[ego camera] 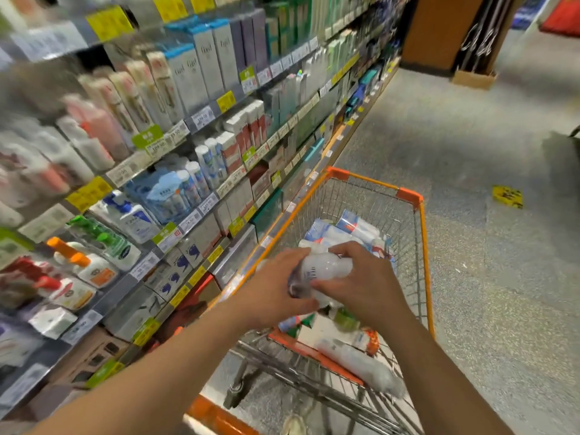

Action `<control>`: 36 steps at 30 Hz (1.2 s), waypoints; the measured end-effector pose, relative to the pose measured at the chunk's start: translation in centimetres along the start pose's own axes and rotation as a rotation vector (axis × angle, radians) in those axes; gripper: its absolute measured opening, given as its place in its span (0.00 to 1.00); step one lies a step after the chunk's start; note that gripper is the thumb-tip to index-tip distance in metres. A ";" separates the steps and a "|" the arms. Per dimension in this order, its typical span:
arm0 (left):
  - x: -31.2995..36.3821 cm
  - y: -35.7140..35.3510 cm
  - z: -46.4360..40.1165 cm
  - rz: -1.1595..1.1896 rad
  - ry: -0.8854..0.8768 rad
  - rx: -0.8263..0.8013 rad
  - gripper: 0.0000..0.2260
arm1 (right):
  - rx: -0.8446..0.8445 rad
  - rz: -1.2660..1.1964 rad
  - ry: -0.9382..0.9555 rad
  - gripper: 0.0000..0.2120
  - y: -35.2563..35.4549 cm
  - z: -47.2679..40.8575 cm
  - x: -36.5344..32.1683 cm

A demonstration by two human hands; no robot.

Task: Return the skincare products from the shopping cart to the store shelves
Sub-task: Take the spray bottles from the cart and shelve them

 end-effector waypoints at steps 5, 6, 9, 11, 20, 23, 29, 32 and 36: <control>1.4 5.6 1.0 0.009 -0.101 0.031 0.31 | 0.056 -0.125 0.111 0.25 1.1 0.5 -6.4; 1.3 6.8 1.5 0.027 -0.095 0.053 0.30 | 0.049 -0.154 0.140 0.24 1.0 0.7 -7.6; 0.1 10.3 3.8 0.079 -0.046 0.129 0.29 | 0.008 -0.225 0.247 0.25 0.0 1.6 -11.8; -1.0 12.4 5.7 0.137 -0.001 0.188 0.30 | -0.033 -0.264 0.313 0.27 -1.3 2.4 -14.6; -5.5 22.6 16.2 0.232 0.057 0.505 0.27 | -0.258 -0.396 0.476 0.28 -8.2 7.3 -26.8; -6.6 26.3 19.6 0.210 0.065 0.602 0.27 | -0.326 -0.451 0.492 0.30 -10.9 9.1 -30.9; -8.8 32.9 27.5 0.168 0.115 0.783 0.27 | -0.507 -0.529 0.508 0.32 -16.8 13.8 -38.2; -9.5 35.6 31.2 0.158 0.151 0.877 0.28 | -0.555 -0.589 0.495 0.30 -19.2 16.1 -40.9; -10.2 39.4 36.3 0.163 0.189 1.042 0.28 | -0.640 -0.654 0.494 0.11 -21.9 20.0 -44.4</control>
Point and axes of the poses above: each hand's wrist, its own z-axis away from the middle knuckle, its own y-axis out of the back of the hand, x = y × z, the point moved 3 cm from there along -z, towards the middle knuckle, and after that the axes turned 15 degrees about x, right-handed, at the moved point
